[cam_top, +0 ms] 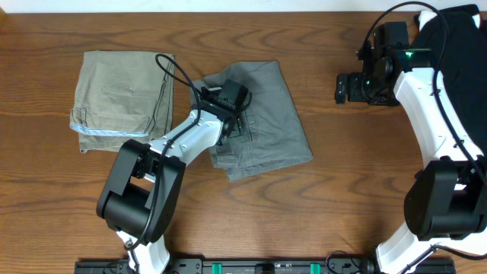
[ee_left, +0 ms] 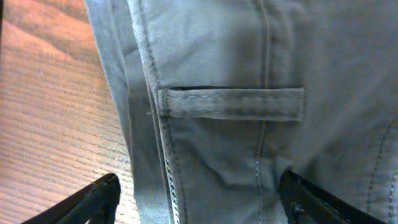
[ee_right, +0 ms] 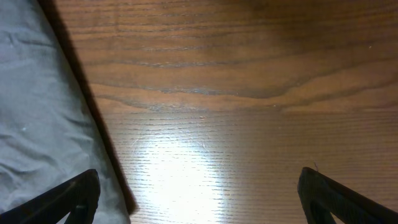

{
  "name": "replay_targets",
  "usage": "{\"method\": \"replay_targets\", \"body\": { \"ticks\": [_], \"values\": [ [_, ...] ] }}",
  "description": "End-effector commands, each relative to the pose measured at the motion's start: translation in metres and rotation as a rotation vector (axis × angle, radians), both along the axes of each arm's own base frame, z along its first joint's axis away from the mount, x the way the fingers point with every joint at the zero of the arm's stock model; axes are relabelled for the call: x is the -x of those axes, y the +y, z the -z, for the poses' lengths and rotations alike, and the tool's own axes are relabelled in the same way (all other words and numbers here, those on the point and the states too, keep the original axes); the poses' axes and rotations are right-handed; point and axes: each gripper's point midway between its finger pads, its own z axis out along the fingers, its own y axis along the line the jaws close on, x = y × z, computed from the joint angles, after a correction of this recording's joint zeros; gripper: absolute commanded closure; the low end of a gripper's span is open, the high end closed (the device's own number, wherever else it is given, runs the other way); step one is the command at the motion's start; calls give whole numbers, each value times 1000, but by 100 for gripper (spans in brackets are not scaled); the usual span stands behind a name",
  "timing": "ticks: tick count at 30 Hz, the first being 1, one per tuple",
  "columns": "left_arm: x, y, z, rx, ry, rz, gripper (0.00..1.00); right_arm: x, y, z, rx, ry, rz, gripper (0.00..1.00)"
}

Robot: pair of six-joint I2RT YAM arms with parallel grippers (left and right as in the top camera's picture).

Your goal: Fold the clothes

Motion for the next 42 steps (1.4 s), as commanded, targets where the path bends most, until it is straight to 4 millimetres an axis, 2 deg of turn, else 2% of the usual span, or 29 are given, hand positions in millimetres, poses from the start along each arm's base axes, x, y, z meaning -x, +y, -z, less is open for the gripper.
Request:
{"method": "replay_targets", "body": {
  "ticks": [1,7,16,19,22,35,38,42],
  "values": [
    [11,3,19,46,65,-56,14,0,0,0,4,0,4,1],
    [10,12,21,52,71,-83,14,0,1,0,4,0,3,1],
    [17,14,29,58,82,-112,14,0,1,0,4,1,3,1],
    [19,8,30,94,96,-107,1,0,1,0,4,1,3,1],
    [19,1,30,129,103,-99,2,0,1,0,4,0,3,1],
    [22,3,33,134,108,-124,1,0,1,0,4,0,3,1],
    [22,3,36,145,97,-141,10,0,1,0,4,1,3,1],
    [23,-1,39,170,97,-141,35,0,1,0,4,1,3,1]
  ]
}}
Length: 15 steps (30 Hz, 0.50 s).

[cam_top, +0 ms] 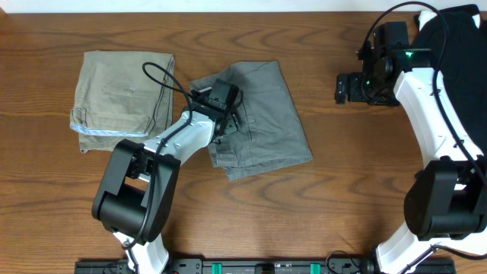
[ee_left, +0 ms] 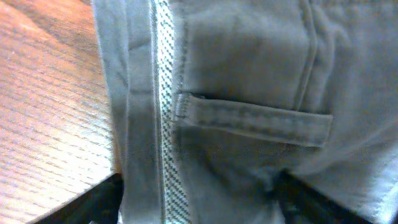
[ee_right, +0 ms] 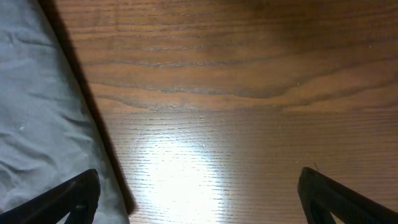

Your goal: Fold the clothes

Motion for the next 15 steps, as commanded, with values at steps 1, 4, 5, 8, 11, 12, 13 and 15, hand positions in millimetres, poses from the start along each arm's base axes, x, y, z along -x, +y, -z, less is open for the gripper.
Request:
{"method": "replay_targets", "body": {
  "ticks": [1,4,5,8,11,12,13,15],
  "values": [
    [28,-1,31,31,114,-5,44,0,1,0,4,1,3,1],
    [26,-2,31,34,107,-5,60,0,1,0,4,1,3,1],
    [25,-2,30,35,104,-5,63,0,1,0,4,1,3,1],
    [25,-2,30,35,104,-4,73,0,1,0,4,0,3,1],
    [24,-3,29,31,99,15,78,0,1,0,4,0,3,1],
    [21,-4,26,25,90,46,80,0,1,0,4,0,3,1],
    [17,-5,22,17,79,83,82,0,1,0,4,0,3,1],
    [7,-10,10,-5,41,187,94,0,1,0,4,0,3,1]
  ]
}}
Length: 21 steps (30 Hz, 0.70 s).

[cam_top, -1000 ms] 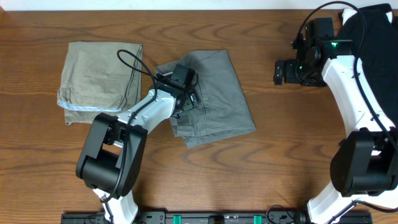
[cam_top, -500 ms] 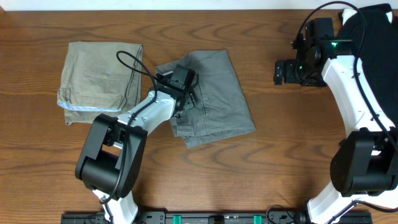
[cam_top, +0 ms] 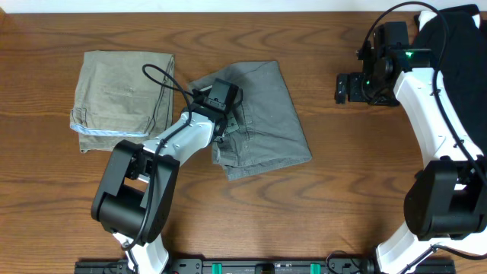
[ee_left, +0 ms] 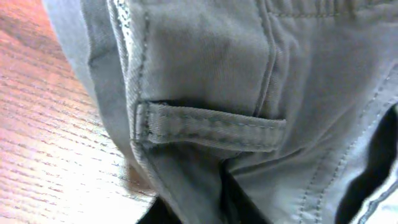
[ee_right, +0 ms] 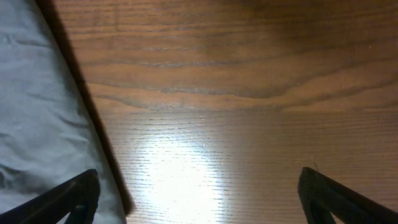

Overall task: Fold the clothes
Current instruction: 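Carry the grey shorts left with the left gripper onto the khaki pants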

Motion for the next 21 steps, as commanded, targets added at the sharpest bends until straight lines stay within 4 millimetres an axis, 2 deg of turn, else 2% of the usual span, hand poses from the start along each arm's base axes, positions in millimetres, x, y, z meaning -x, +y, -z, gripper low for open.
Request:
{"method": "replay_targets", "body": {
  "ticks": [1,5,9,16,21],
  "values": [
    [5,-1,6,-69,25,199,94,0,1,0,4,0,3,1],
    [-19,-8,-30,-131,-86,360,94,-1,1,0,4,-3,3,1],
    [-37,0,-73,-237,-202,420,94,-1,1,0,4,-3,3,1],
    [-51,37,-141,-498,-346,424,94,-1,1,0,4,-2,3,1],
    [-54,75,-169,-647,-362,383,94,-1,1,0,4,-2,3,1]
  ]
}}
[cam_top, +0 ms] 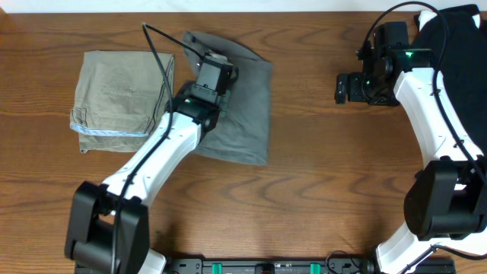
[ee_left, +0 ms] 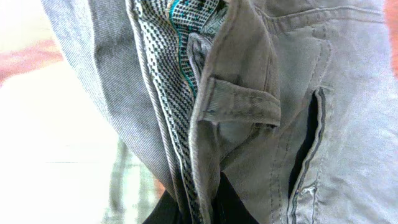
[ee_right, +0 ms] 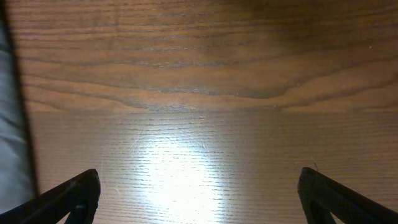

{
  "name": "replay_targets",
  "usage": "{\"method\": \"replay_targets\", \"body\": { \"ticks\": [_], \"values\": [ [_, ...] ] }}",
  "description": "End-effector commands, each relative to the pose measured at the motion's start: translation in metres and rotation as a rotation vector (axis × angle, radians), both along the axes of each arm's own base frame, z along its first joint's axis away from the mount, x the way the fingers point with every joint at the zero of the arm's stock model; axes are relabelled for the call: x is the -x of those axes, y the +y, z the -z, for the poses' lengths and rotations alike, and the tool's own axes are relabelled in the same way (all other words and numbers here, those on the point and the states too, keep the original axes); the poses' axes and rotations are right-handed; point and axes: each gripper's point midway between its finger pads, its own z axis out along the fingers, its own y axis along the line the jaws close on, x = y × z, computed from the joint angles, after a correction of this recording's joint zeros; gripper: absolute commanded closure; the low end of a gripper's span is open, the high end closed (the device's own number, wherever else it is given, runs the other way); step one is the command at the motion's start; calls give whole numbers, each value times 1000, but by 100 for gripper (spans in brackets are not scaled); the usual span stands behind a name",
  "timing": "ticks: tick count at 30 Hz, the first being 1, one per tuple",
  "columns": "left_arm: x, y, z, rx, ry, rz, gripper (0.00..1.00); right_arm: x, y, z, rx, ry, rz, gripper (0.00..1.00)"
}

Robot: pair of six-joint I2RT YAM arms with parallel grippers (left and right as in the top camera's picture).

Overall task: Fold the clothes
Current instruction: 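Carry the grey shorts left with the left gripper onto the khaki pants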

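Observation:
Grey trousers [cam_top: 245, 114] lie in the middle of the table, doubled into a narrow slanted shape. My left gripper [cam_top: 211, 76] is shut on their waistband at the far end. In the left wrist view the gripper [ee_left: 198, 210] pinches the bunched waistband, and the checked inner lining and a belt loop [ee_left: 239, 102] show above it. A folded khaki garment [cam_top: 122, 95] sits just left of the grey trousers. My right gripper [cam_top: 346, 87] hovers open over bare wood at the right, with nothing between its fingers [ee_right: 65, 198].
A black garment [cam_top: 456, 30] lies at the far right corner behind the right arm. The left arm's cable [cam_top: 163, 46] loops over the khaki garment. An edge of grey cloth [ee_right: 9, 124] shows at the left of the right wrist view.
My left gripper, still shut on the waistband, has moved toward the far edge of the table and taken the waistband with it. The grey trousers now lie narrower and farther back. The right arm stayed put.
My left gripper was open over the grey trousers by a belt loop. Then it stood open around the waistband edge, then it was shut on that edge. Now the waistband is held near the far side and the trousers are doubled over.

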Motion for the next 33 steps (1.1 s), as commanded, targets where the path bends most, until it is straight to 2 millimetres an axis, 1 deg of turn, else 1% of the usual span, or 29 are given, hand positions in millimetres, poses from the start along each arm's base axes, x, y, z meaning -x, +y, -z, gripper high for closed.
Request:
{"method": "replay_targets", "body": {
  "ticks": [1,3,6,11,15,25,30,33],
  "values": [
    [-11,44,-38,-177,-82,-57,94,-1,1,0,4,-2,3,1],
    [-13,61,-45,-222,-87,-71,94,-1,1,0,4,-2,3,1],
    [-19,80,-53,-274,-98,-63,94,-1,1,0,4,-2,3,1],
    [-31,109,-67,-381,-121,-32,94,-1,1,0,4,-2,3,1],
    [-37,131,-75,-448,-126,-26,94,0,1,0,4,-2,3,1],
    [-37,177,-89,-486,-144,-107,94,-1,1,0,4,-2,3,1],
    [-42,201,-104,-505,-200,-160,94,-1,1,0,4,-2,3,1],
    [-44,215,-113,-505,-239,-200,79,0,1,0,4,-2,3,1]
  ]
}}
